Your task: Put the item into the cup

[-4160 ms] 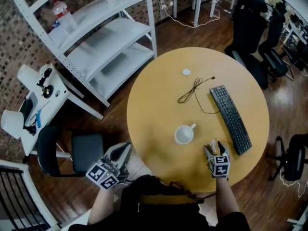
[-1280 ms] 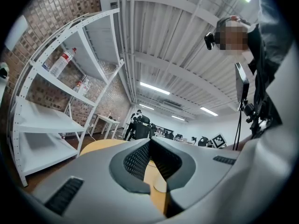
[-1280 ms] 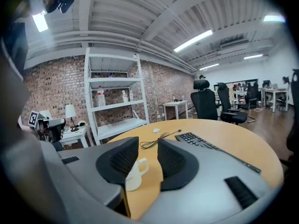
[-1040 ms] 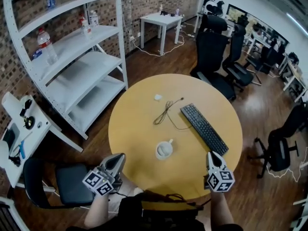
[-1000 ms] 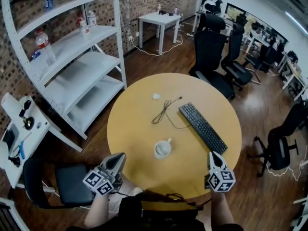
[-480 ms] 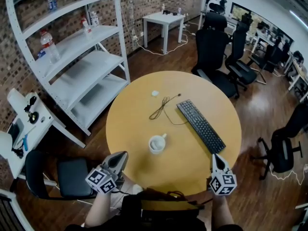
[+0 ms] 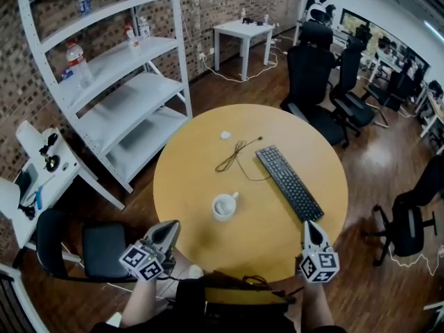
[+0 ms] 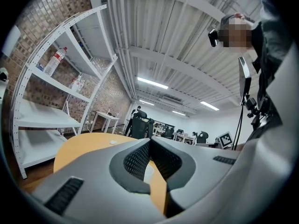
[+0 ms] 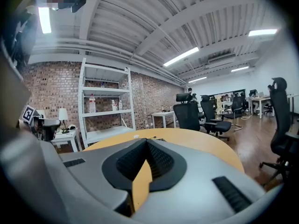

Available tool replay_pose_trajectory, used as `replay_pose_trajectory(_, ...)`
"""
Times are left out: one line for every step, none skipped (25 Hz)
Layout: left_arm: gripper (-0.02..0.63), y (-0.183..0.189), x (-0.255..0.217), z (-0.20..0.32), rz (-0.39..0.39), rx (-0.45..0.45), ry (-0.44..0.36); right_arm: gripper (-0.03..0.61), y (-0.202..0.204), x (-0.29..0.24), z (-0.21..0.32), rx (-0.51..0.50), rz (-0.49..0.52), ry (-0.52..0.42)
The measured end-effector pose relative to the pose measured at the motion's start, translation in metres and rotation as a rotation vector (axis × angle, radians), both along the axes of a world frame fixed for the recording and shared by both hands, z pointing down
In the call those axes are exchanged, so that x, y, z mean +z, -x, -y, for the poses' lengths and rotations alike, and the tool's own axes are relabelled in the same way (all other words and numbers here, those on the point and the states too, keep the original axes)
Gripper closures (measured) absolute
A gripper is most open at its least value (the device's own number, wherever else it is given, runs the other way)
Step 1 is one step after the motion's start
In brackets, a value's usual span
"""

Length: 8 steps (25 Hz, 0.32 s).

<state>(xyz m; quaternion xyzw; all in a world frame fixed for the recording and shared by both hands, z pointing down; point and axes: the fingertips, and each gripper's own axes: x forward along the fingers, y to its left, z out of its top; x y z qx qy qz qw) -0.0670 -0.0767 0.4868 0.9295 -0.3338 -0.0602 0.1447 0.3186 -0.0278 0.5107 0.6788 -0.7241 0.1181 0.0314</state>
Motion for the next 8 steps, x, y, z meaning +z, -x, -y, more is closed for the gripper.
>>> replay_pose_trajectory(0.618, -0.001, -0.001, 0.000, -0.003, 0.001, -0.002, 0.571, -0.001, -0.001, -0.002, 0.001, -0.001, -0.005)
replay_pose_trajectory(0.618, -0.004, -0.001, -0.001, -0.005, 0.005, -0.004, 0.571, -0.002, -0.002, -0.003, 0.001, -0.003, -0.008)
replay_pose_trajectory(0.618, -0.007, -0.001, -0.001, -0.008, 0.009, -0.006, 0.570, -0.003, -0.003, -0.005, 0.001, -0.003, -0.010)
replay_pose_trajectory(0.618, -0.010, -0.001, -0.002, -0.010, 0.013, -0.006, 0.571, -0.005, -0.004, -0.006, -0.001, -0.004, -0.010)
replay_pose_trajectory(0.618, -0.014, -0.001, -0.002, -0.013, 0.014, -0.007, 0.571, -0.006, -0.005, -0.007, -0.003, -0.005, -0.010)
replay_pose_trajectory(0.618, -0.017, 0.000, -0.003, -0.015, 0.013, -0.007, 0.571, -0.008, -0.005, -0.008, -0.005, -0.008, -0.010)
replay_pose_trajectory(0.618, -0.020, 0.000, -0.003, -0.017, 0.010, -0.008, 0.570, -0.010, -0.006, -0.008, -0.006, -0.012, -0.011)
replay_pose_trajectory(0.618, -0.023, 0.001, -0.004, -0.019, 0.006, -0.010, 0.571, -0.013, -0.006, -0.008, -0.008, -0.015, -0.012)
